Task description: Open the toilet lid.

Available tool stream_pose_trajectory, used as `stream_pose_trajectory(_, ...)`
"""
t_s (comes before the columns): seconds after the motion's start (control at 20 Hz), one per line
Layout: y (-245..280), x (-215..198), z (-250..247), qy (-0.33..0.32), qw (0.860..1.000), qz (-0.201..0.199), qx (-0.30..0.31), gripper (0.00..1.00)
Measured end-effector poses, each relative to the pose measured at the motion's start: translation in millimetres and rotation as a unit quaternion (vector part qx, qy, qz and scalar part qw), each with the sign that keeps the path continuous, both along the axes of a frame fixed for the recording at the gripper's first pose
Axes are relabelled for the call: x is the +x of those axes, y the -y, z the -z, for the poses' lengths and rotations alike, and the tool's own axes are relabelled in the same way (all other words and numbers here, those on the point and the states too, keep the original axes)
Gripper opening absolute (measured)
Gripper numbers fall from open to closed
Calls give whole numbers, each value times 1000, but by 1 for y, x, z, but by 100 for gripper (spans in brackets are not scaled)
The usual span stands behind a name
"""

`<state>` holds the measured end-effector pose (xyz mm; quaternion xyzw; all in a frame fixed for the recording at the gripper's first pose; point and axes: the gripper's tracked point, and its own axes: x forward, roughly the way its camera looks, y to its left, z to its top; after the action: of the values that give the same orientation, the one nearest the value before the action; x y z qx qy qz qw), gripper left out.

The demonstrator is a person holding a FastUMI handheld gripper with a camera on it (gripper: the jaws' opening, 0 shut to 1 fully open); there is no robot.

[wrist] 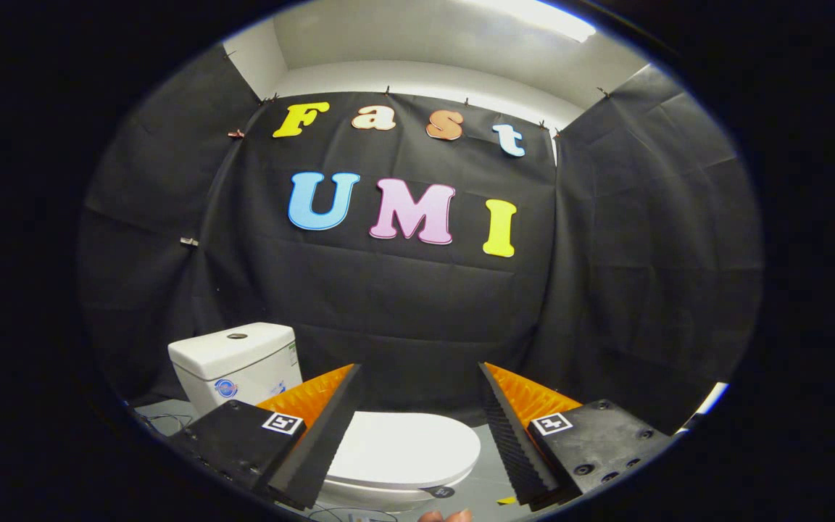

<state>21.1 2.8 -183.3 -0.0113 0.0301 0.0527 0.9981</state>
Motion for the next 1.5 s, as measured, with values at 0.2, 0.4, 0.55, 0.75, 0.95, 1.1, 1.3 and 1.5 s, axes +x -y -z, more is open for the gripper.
stream_pose_trajectory(0.2,-5,1,36,-4,999,-37,35,98)
stream_pose_trajectory(0.4,1,4,88,-41,996,-53,63,98)
stream_pose_trajectory(0.55,12,6,130,-94,987,-57,115,99)
stream_pose_trajectory(0.75,42,17,184,-161,963,-38,212,99)
stream_pose_trajectory(0.95,91,32,236,-209,931,3,299,98)
stream_pose_trajectory(1.1,127,44,278,-245,902,35,353,99)
stream_pose_trajectory(1.3,140,51,330,-320,845,47,425,98)
stream_pose_trajectory(1.5,125,40,364,-374,792,37,481,98)
